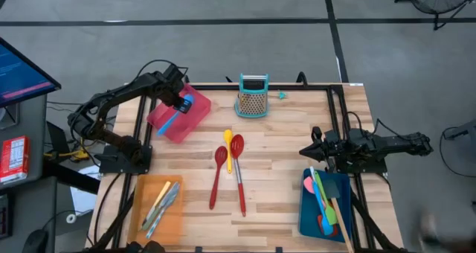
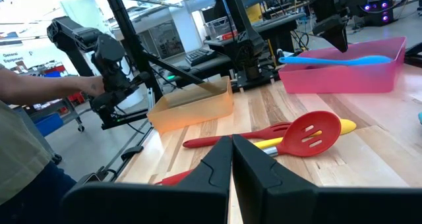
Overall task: Pick & Place Kitchen Items
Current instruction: Put the red silver slotted spoon into the red bin
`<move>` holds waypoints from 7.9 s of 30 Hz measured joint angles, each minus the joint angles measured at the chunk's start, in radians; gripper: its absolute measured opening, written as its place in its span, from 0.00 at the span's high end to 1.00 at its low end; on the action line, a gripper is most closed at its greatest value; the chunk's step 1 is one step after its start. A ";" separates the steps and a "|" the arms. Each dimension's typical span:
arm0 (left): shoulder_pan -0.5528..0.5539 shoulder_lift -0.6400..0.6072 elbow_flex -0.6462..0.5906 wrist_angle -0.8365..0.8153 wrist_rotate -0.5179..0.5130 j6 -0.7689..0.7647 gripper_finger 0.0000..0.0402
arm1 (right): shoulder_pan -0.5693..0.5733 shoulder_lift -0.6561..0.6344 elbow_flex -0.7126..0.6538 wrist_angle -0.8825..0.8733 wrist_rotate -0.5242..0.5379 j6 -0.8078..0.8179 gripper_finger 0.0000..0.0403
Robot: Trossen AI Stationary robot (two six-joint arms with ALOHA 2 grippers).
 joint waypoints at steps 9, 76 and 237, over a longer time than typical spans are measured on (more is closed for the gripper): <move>-0.055 -0.307 0.000 0.004 0.236 -0.110 0.76 | 0.000 0.000 0.000 0.000 0.000 0.000 0.98; -0.825 0.329 0.001 0.657 -0.046 -0.697 0.48 | 0.000 0.000 0.000 0.000 0.000 0.000 0.98; -0.926 -0.105 0.375 1.514 -0.240 2.401 1.00 | 0.000 0.000 0.000 0.000 -0.001 0.000 0.98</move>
